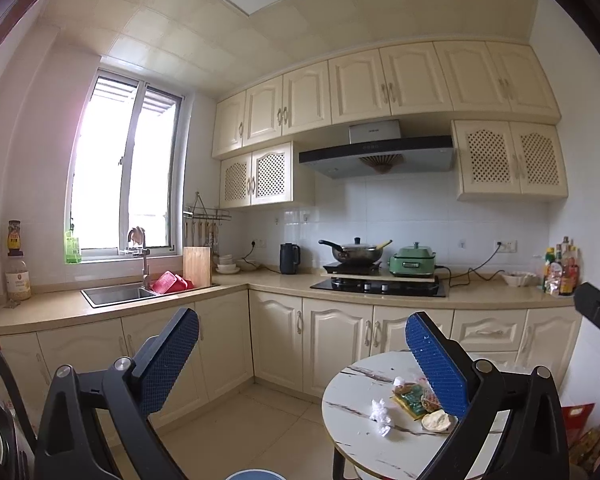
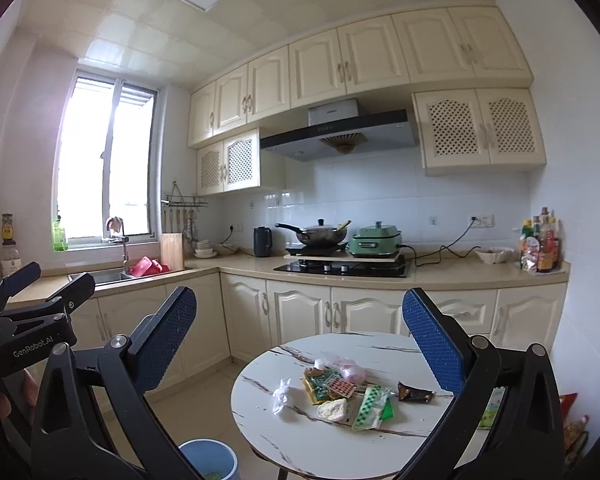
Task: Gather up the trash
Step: 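Move both tools back toward the table of trash, then grasp the clear plastic wrap with the left tool while the right tool grasps the black snack bag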
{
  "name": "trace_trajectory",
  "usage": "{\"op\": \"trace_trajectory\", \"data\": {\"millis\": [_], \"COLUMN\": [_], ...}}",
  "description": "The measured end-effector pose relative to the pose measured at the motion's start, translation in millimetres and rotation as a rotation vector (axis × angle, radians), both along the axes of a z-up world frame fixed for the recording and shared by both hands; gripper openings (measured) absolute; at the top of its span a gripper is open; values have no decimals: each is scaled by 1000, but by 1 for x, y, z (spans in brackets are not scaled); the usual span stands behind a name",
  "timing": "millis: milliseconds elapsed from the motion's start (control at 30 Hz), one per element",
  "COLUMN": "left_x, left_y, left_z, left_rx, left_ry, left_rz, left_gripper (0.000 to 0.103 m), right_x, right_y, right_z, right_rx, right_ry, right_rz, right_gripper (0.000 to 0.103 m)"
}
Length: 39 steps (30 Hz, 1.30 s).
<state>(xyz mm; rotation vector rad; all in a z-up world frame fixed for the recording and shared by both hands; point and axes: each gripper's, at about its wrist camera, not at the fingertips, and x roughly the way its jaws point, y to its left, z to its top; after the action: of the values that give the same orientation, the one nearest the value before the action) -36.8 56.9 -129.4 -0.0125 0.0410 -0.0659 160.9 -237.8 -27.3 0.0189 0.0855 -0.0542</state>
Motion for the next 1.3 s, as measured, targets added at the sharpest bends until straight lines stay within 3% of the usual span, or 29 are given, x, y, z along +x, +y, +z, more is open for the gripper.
{"op": "trace_trajectory", "data": {"millis": [233,400,733,1100,1300], "left_x": [59,121,271,426,491], "left_y": [-21,-42,-109,-200,-224], "left_z": [29,35,-19,-75,-101], "left_rx": [11,21,72,189,226], "left_ry": [37,109,447,712,789], "left_rz": [1,-18,-99,-136,-130], "left_gripper": [102,102,102,102,102], "right_x": [7,25,100,174,211], "right_y": [-22,-48,-124,-202,-233], "right_z": [-9,-25,-114,-207,-243], "right_rx": [13,29,110,146,133], "right_ry": [19,66,315,548,662], "right_rz": [-55,-112,-231,-302,-295], "right_gripper": [103,103,103,103,103]}}
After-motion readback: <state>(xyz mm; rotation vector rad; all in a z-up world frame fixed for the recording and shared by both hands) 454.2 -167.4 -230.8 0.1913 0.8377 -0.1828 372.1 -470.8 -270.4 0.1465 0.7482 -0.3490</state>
